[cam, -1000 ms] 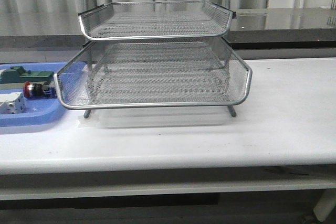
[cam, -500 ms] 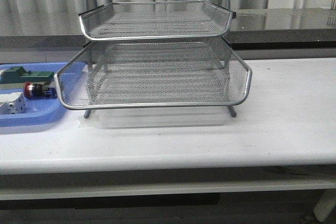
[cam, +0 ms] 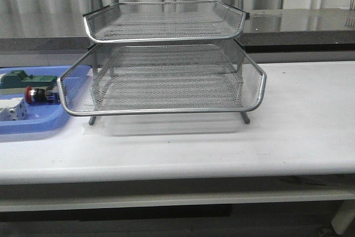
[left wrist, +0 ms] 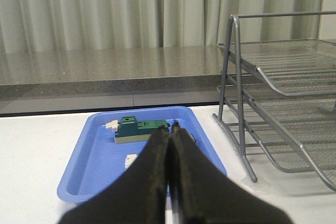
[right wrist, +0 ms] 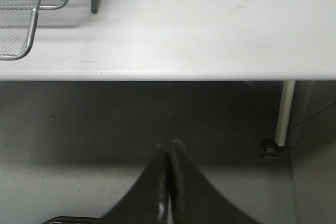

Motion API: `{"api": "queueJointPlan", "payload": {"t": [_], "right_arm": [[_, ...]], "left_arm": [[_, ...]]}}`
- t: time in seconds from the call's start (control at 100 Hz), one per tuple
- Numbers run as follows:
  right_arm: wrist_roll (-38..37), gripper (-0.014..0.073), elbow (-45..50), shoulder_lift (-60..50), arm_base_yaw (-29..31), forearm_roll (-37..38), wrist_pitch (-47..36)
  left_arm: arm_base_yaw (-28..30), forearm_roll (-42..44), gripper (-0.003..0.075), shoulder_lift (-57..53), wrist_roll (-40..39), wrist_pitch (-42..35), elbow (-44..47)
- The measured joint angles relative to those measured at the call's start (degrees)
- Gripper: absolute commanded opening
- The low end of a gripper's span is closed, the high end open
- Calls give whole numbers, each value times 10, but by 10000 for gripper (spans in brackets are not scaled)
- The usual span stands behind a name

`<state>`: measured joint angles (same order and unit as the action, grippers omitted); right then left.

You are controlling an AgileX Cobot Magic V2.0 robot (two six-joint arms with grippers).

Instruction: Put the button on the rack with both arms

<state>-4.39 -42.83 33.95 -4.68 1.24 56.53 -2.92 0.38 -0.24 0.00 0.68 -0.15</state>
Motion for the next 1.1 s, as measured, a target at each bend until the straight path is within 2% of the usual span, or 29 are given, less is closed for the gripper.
{"api": "queueJointPlan", "payload": {"t": [0.6, 0.87, 1.1], "right_arm": [[0, -69, 0, 0, 0, 0, 0], [-1, -69, 0, 0, 0, 0, 0], [-1, -69, 0, 0, 0, 0, 0]], "left_arm": [[0, 0, -21, 0, 0, 0, 0], [0, -26, -21, 0, 0, -46, 0], [0, -67, -21, 32, 0, 14, -38]]}}
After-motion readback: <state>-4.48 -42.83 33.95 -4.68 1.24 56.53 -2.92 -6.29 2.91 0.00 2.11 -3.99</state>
